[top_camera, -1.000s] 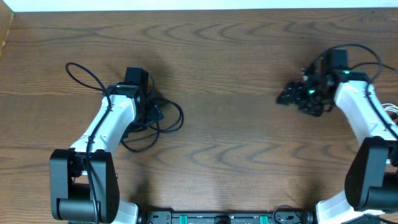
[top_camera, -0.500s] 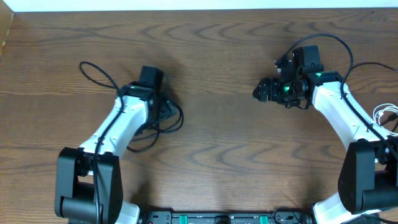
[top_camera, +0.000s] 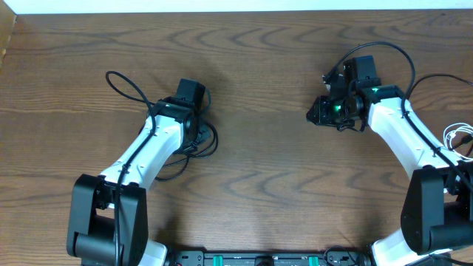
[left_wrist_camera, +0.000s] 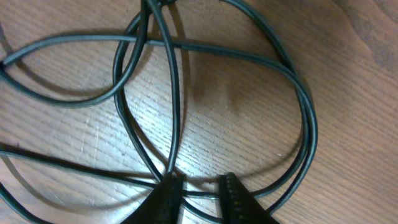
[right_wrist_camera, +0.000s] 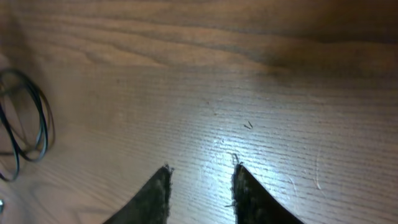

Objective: Untangle cables
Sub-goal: 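Move the right gripper back toward center, left gripper holding the bundle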

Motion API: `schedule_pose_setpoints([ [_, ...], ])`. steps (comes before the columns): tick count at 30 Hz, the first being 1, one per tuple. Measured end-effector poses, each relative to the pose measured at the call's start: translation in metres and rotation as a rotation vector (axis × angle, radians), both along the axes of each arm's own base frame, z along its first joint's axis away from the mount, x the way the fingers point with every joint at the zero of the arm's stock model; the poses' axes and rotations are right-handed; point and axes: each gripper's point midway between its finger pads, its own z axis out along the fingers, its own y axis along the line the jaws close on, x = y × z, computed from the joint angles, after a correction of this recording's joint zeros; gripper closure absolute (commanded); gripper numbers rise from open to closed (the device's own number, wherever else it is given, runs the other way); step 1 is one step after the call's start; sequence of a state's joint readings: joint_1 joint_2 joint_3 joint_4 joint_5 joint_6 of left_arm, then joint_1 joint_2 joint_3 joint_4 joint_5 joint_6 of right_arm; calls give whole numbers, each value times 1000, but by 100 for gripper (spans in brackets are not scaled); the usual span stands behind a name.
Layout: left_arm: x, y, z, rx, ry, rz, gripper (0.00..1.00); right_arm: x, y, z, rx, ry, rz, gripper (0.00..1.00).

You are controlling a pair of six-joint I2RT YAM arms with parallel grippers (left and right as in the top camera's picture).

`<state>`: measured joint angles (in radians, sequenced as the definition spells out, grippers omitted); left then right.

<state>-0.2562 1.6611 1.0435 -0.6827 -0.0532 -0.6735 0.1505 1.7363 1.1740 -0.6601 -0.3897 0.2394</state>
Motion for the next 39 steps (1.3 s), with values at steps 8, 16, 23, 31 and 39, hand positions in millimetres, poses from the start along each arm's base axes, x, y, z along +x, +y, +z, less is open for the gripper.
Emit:
schedule_pose_setpoints([
  [8,2,7,-1,42,-17,9,79,0,0,0,0,2,0,79],
  [16,0,12,-19,54,-45,16,72,-1,1,-1,0,2,2,79],
  [23,-6,16,-33,66,-56,20,72,-1,1,-1,0,3,2,79],
  [31,-1,16,-33,67,-80,22,73,-1,1,-1,0,4,2,79],
  [39,-3,16,-36,66,-83,23,72,-1,1,-1,0,3,3,79],
])
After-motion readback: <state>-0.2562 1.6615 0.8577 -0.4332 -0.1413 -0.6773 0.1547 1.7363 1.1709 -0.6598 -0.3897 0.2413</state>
